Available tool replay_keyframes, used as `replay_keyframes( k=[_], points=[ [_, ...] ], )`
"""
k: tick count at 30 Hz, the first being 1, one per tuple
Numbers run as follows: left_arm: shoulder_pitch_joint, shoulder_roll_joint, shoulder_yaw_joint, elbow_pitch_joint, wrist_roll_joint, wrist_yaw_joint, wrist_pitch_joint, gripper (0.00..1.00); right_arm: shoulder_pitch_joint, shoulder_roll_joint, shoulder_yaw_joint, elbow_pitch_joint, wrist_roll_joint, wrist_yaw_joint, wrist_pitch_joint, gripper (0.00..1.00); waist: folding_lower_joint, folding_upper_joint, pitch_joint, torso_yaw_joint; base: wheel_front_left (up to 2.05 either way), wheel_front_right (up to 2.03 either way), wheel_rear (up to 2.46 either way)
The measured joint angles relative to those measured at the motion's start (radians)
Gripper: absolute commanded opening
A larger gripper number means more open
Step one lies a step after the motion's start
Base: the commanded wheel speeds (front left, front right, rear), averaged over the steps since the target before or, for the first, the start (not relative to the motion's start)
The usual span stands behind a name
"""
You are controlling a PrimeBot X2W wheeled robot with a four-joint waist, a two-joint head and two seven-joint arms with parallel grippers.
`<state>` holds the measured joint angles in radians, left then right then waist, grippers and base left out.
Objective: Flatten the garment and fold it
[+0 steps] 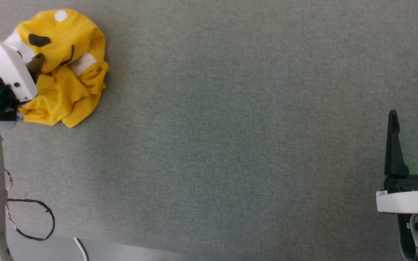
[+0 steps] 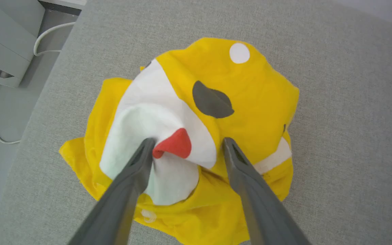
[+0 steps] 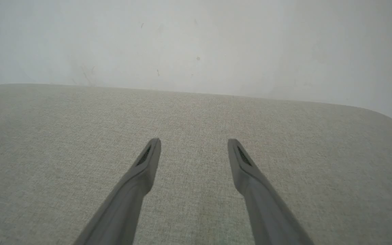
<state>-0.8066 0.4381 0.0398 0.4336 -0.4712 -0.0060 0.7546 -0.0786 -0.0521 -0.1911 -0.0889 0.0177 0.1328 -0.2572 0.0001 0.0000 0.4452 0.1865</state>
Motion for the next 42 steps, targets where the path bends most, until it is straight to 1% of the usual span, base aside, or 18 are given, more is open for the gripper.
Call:
replay_keyframes(
  k=[3, 4, 5, 10, 18, 22, 24, 33, 37, 42],
  points=[
    [0.001, -0.002, -0.002, 0.018, 0.001, 0.0, -0.017, 1.0, -0.005, 0.0, 0.0, -0.006, -0.001, 0.0, 0.0, 1.0, 0.0, 0.0, 0.024, -0.012, 0.0, 0.0, 0.0],
    [0.001, -0.003, -0.004, 0.026, 0.001, -0.002, -0.02, 0.75, -0.007, 0.0, 0.0, -0.007, -0.002, 0.0, 0.0, 1.0, 0.0, 0.0, 0.031, -0.015, 0.0, 0.0, 0.0],
    [0.001, -0.002, -0.007, 0.035, 0.001, -0.006, -0.026, 0.0, -0.009, 0.0, 0.0, -0.007, -0.003, 0.0, 0.0, 1.0, 0.0, 0.0, 0.037, -0.018, 0.0, 0.0, 0.0],
    [0.0, -0.003, -0.012, 0.077, -0.005, -0.033, -0.051, 0.0, -0.02, 0.0, -0.001, -0.007, -0.009, 0.0, 0.0, 1.0, 0.0, 0.0, 0.05, -0.025, 0.0, 0.0, 0.0],
    [-0.018, 0.006, -0.021, 0.095, -0.014, -0.071, -0.11, 0.0, -0.021, 0.0, 0.001, 0.01, 0.004, 0.0, 0.0, 1.0, -0.0002, 0.0, 0.015, -0.022, 0.0, 0.0, 0.0],
    [-0.039, 0.008, -0.036, 0.07, -0.024, -0.084, -0.129, 0.0, -0.022, 0.0, 0.003, 0.022, 0.021, 0.0, 0.0, 1.0, -0.0002, 0.0, -0.013, -0.021, 0.0, 0.0, 0.0],
    [-0.046, 0.013, -0.048, 0.055, -0.025, -0.097, -0.14, 0.0, -0.022, 0.0, 0.006, 0.03, 0.03, 0.0, 0.0, 1.0, -0.0002, 0.0, -0.028, -0.021, 0.0, 0.0, 0.0],
    [-0.086, 0.013, -0.092, -0.039, -0.027, -0.109, -0.214, 0.0, -0.011, 0.0, 0.018, 0.074, 0.083, 0.0, 0.0, 1.0, -0.0003, 0.0, -0.128, -0.033, 0.0, 0.0, 0.0],
    [-0.111, 0.001, -0.105, -0.09, -0.042, -0.109, -0.229, 0.0, 0.012, 0.0, 0.016, 0.088, 0.102, 0.0, 0.0, 1.0, -0.0003, 0.0, -0.182, -0.044, 0.0, 0.0, 0.0],
    [-0.161, -0.03, -0.117, -0.14, -0.074, -0.113, -0.226, 0.0, 0.038, 0.0, 0.016, 0.102, 0.124, 0.0, 0.0, 1.0, -0.0004, 0.0, -0.245, -0.061, 0.0, 0.0, 0.0]
  ],
)
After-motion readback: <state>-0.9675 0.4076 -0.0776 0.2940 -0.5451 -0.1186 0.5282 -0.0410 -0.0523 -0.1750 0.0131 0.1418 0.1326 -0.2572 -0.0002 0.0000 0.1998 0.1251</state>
